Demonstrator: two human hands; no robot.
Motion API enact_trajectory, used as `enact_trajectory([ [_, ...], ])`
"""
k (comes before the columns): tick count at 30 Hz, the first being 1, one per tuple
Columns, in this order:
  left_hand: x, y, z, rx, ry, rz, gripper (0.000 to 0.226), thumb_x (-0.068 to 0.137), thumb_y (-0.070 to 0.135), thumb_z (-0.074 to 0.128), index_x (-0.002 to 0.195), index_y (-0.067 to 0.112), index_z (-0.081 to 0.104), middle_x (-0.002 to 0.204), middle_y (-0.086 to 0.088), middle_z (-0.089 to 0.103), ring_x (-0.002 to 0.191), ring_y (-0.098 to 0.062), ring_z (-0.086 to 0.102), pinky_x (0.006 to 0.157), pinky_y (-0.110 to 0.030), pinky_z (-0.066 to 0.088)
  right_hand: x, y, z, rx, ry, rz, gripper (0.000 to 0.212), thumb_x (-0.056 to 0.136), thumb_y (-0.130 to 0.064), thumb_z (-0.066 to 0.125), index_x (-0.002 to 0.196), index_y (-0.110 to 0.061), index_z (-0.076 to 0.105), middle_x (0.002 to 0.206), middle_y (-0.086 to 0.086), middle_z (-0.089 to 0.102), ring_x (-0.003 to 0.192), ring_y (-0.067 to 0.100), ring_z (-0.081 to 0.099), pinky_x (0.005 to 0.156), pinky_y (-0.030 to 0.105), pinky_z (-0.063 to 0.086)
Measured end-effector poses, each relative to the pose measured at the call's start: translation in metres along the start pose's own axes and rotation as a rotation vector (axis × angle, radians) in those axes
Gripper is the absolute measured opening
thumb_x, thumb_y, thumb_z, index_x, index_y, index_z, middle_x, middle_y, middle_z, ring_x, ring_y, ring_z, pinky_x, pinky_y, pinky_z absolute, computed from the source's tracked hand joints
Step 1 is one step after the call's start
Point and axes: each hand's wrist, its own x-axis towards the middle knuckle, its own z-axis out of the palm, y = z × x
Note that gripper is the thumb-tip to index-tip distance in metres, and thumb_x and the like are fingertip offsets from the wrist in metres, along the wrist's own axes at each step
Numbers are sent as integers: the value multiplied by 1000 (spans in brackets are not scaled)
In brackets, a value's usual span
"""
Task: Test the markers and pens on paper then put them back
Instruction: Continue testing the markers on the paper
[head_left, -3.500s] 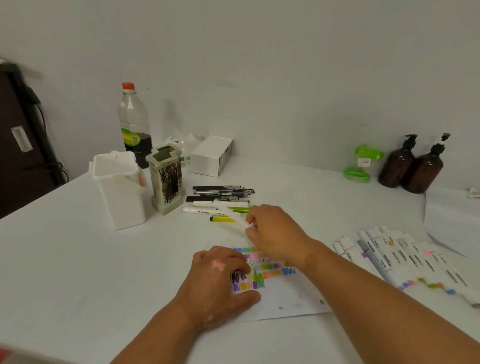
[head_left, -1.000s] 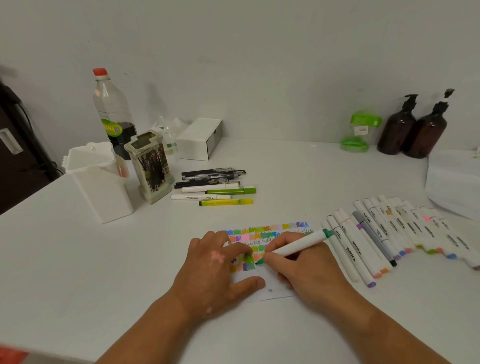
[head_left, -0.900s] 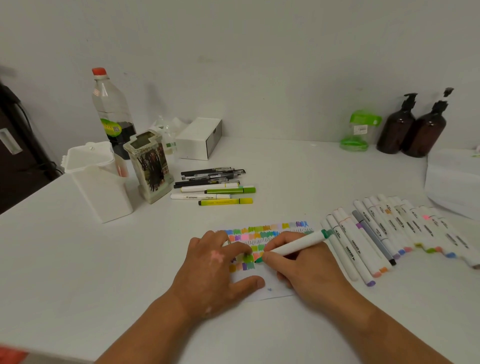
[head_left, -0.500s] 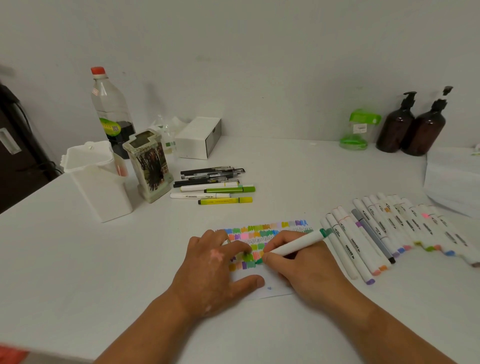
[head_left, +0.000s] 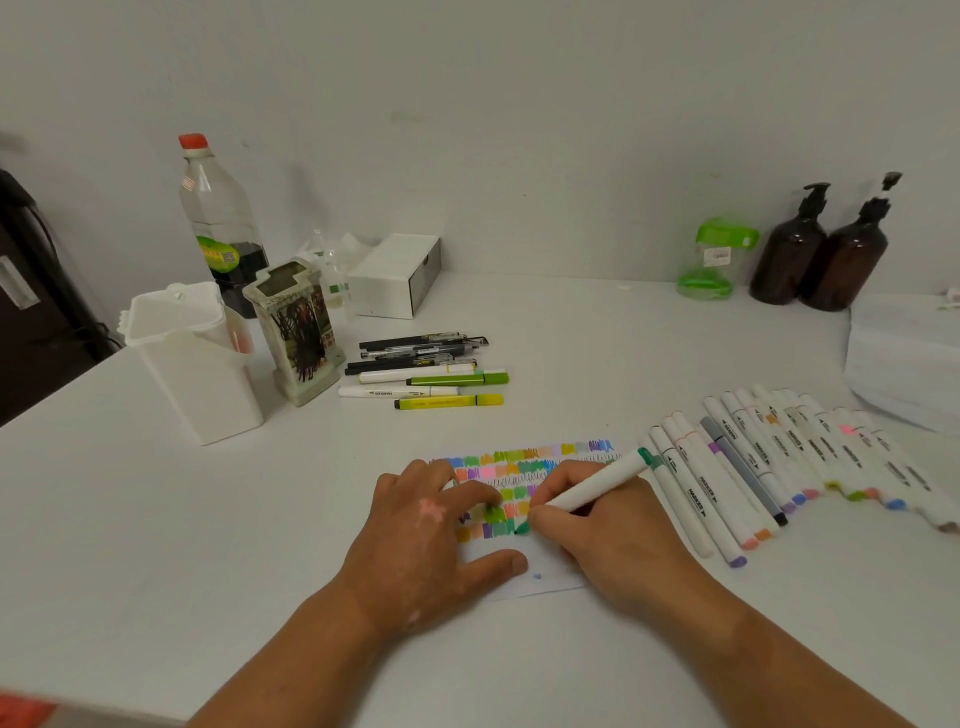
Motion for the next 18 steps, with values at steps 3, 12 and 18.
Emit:
enact_trajectory([
  [3,0,0,-1,-1,-6,2,80,68,95,33,128,48,54,111,16,48,104,-7,38,93,-29,34,0,-1,0,1,31,4,10,81,-28,77,79,-35,71,61,-12,66,52,2,56,46,14,38],
  [12,-1,1,-3,6,-33,-12,79,69,95,35,132,49,50,116,16,47,108,-7,38,96,-29,35,0,-1,0,-33,41,2,13,80,-24,77,76,-34,69,62,-15,64,53,0,55,45,13,38],
  [18,-2,4,-9,-261,47,-11,57,86,64,57,136,44,40,106,29,42,101,5,43,90,-25,38,1,-2,-4,345,138,72,12,81,-16,76,75,-22,68,52,-1,58,44,11,50,40,21,36],
])
